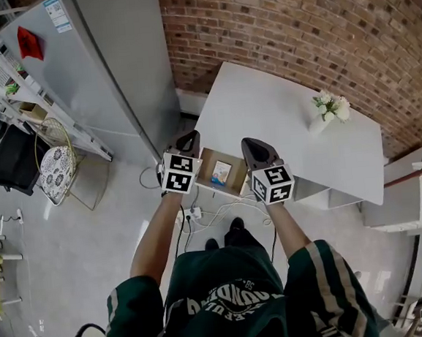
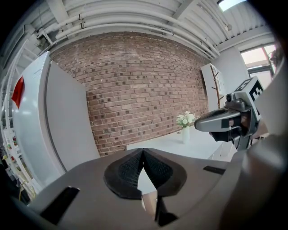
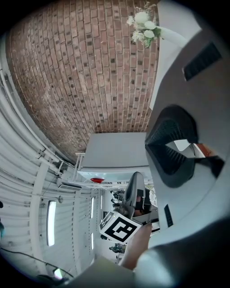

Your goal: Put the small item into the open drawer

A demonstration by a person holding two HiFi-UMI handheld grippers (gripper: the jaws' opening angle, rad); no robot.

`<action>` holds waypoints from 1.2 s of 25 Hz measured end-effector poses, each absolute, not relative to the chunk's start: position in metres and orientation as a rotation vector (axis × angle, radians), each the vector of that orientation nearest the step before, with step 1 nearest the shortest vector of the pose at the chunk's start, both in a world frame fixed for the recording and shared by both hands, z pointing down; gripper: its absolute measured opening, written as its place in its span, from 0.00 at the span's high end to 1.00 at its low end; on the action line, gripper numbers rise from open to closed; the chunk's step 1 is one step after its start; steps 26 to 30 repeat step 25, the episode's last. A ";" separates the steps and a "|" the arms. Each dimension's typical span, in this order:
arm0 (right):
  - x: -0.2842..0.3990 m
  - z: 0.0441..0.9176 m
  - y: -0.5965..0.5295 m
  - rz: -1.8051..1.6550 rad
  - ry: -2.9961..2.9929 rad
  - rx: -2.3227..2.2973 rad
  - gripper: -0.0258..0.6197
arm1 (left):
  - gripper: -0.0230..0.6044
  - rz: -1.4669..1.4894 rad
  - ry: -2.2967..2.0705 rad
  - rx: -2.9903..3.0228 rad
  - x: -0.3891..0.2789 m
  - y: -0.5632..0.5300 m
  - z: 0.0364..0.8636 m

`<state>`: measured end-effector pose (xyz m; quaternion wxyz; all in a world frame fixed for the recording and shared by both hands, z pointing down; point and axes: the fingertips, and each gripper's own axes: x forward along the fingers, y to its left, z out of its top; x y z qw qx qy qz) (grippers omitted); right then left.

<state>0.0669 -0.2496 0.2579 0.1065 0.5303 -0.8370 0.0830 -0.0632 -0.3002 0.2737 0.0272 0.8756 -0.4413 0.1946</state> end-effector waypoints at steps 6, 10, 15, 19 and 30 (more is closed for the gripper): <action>0.066 0.256 -0.244 0.254 -2.467 1.564 0.92 | 0.94 0.602 -1.349 2.689 -0.066 -0.293 0.278; 0.068 0.255 -0.244 0.259 -2.469 1.572 0.92 | 0.94 0.629 -1.336 2.688 -0.065 -0.289 0.281; 0.072 0.252 -0.244 0.252 -2.475 1.572 0.92 | 0.94 0.617 -1.333 2.700 -0.058 -0.291 0.277; 0.071 0.250 -0.243 0.252 -2.475 1.570 0.92 | 0.94 0.617 -1.347 2.705 -0.059 -0.291 0.272; 0.070 0.249 -0.238 0.250 -2.476 1.556 0.92 | 0.94 0.598 -1.338 2.688 -0.059 -0.286 0.271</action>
